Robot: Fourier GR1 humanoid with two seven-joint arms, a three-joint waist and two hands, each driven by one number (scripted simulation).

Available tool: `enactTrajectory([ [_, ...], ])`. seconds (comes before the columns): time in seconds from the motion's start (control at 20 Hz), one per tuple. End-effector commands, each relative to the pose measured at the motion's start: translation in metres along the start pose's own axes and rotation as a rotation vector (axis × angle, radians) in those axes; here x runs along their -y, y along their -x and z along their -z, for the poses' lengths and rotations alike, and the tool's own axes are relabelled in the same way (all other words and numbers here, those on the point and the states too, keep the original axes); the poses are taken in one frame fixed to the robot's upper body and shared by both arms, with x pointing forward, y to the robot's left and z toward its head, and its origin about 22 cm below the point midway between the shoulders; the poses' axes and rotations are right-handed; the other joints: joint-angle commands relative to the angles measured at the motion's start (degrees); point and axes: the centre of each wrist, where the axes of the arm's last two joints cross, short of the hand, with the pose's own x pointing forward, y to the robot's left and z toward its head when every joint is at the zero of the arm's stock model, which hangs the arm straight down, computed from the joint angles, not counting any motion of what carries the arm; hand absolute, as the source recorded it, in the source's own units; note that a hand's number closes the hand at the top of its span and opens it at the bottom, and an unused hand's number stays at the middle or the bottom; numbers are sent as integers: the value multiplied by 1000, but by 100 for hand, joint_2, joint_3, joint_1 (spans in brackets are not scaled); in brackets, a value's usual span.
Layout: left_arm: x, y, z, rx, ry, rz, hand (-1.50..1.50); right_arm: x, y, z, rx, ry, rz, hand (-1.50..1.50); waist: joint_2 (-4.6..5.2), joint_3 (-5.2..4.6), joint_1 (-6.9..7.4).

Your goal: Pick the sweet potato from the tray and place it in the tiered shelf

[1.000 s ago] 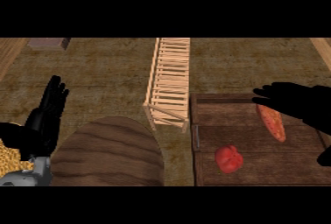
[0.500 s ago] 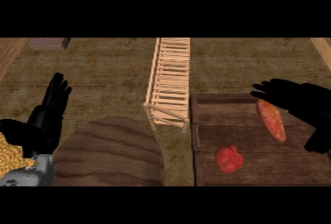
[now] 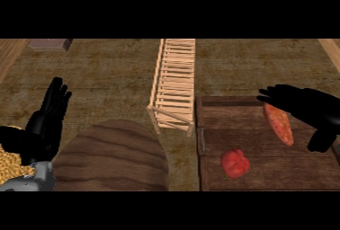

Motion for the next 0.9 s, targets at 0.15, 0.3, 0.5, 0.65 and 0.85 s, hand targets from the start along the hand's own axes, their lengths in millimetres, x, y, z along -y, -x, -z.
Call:
enactTrajectory([
  [0.15,15,-5,8,16,3,9,0,-7,25,18,19,33,27,-150,7,0,6],
  [0.3,-17,4,-10,14,-12,7,0,-17,15,3,28,17,27,-150,-7,-1,-15],
  [0.5,0,-7,-2,19,13,6,0,-11,6,18,56,28,29,-150,-6,-1,-18],
  [0.65,3,-3,-11,7,16,4,0,-50,6,29,58,8,28,-150,-5,0,-6],
  [0.85,-12,1,0,2,11,12,0,-58,3,27,23,-19,41,-150,-4,0,-21],
])
